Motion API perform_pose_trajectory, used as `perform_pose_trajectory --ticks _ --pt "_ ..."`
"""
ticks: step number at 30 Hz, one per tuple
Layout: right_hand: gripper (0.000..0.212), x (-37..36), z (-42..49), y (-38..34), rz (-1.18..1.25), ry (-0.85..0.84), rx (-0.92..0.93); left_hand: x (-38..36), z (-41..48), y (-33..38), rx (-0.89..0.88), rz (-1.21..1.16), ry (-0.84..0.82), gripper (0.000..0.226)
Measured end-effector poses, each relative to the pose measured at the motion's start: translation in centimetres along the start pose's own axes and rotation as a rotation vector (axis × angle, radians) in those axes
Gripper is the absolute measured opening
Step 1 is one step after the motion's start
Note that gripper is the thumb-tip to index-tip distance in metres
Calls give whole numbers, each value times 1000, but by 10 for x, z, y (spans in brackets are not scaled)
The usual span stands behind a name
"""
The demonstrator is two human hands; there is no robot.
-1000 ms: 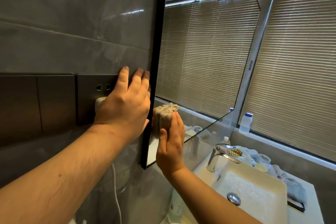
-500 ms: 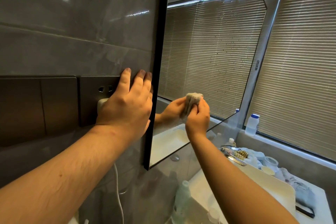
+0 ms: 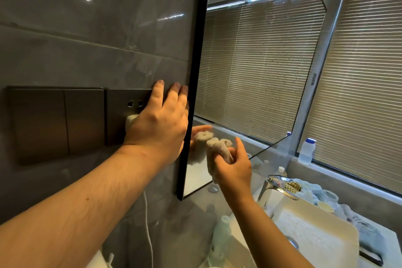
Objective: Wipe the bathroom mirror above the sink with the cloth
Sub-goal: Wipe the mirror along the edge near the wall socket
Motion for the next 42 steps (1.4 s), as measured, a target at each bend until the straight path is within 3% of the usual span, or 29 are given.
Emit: perform_pose_trajectory --ticks 2,5,11,16,22,26,29,31,36,38,42 --pt "24 5 -6 -10 -1 -8 29 0 0 0 4 -4 9 68" --pt "17 14 -11 -14 65 55 -24 -2 1 0 -2 3 10 66" --pt "21 20 -20 -25 -24 94 58 -7 0 0 -7 14 18 63" --pt "36 31 -21 -48 -137 203 143 -10 1 0 -4 2 23 64" --pt "11 31 -22 -57 -76 91 199 -4 0 -2 7 -44 50 65" --pt "9 31 -21 -73 228 -143 92 1 1 -3 1 -131 29 68" --pt "31 37 -23 -92 417 -286 78 22 -3 -1 -70 -381 145 50" --pt "45 41 -23 -104 521 -348 80 41 -4 -6 -66 -704 196 44" --pt "46 47 -23 -121 660 -401 102 44 -3 -1 146 -1553 -180 59" --pt "47 50 -23 -121 619 -375 108 46 -1 -2 166 -1643 -161 47" --pt "44 55 -25 -117 487 -346 110 48 -1 -12 228 -1603 -26 19"
Point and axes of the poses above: each hand's wrist, its own z-axis towards the middle knuckle, its own x-axis out of the back of the hand, y = z × x, the point moved 8 cm from there along z, towards the middle knuckle, and after that the axes turned 14 degrees about -z, right-handed, at the moved point
